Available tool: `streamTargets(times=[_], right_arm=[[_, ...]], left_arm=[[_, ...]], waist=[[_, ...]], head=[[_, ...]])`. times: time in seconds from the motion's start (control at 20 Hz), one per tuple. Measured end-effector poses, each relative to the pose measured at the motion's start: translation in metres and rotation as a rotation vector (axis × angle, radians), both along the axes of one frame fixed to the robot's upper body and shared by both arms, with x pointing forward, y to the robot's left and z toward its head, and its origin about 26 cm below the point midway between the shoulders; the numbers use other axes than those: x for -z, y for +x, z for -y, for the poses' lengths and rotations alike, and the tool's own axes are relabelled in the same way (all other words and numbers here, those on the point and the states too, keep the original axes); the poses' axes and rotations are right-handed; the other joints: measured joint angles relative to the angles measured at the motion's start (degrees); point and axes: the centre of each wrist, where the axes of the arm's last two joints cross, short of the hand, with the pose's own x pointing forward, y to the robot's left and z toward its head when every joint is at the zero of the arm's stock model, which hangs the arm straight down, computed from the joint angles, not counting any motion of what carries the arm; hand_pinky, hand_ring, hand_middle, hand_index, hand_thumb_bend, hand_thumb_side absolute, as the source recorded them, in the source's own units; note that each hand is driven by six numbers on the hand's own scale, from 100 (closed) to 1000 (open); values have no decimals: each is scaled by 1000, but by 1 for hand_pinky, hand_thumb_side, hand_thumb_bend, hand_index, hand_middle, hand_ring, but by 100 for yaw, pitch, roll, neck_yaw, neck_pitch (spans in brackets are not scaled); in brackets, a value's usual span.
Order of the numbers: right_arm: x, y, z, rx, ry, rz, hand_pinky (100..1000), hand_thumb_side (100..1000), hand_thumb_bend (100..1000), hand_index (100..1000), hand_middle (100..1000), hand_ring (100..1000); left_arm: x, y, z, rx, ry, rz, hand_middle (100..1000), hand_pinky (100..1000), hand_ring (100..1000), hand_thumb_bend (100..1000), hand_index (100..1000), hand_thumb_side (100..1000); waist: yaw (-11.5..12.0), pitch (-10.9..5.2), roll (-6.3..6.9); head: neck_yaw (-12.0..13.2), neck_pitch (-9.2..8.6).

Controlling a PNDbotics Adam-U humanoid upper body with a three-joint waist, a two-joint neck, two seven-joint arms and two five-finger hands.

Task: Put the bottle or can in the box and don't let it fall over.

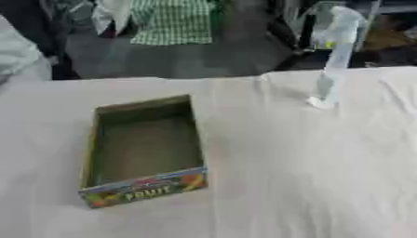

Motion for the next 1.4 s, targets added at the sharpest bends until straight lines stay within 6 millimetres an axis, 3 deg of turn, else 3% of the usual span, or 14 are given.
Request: streamTargets(times=[0.15, 0.5, 0.9, 1.4], right_arm=[[0, 0, 0, -2, 3, -1, 911, 726, 100, 971, 902, 913], [0, -1, 1, -7, 15, 1, 912, 731, 100, 971, 902, 913], [-3, -4, -2, -44, 44, 7, 908, 776, 100, 975, 886, 889], [5, -5, -47, -250, 203, -73, 868, 835, 100, 960, 813, 822]], left_arm=[[-3, -1, -6, -46, 46, 21, 784, 832, 842, 890, 840, 573], [-5, -6, -20, -141, 165, -12, 799, 834, 850, 868, 841, 602], [-2, -6, -16, -217, 268, -47, 791, 830, 843, 866, 837, 612], [5, -2, -3, -261, 343, -61, 787, 828, 839, 864, 835, 615]], waist=[[19, 17, -3], [42, 36, -6], [31, 37, -23], [5, 34, -19]], head=[[-2, 44], [-24, 52], [-26, 52], [-74, 35]])
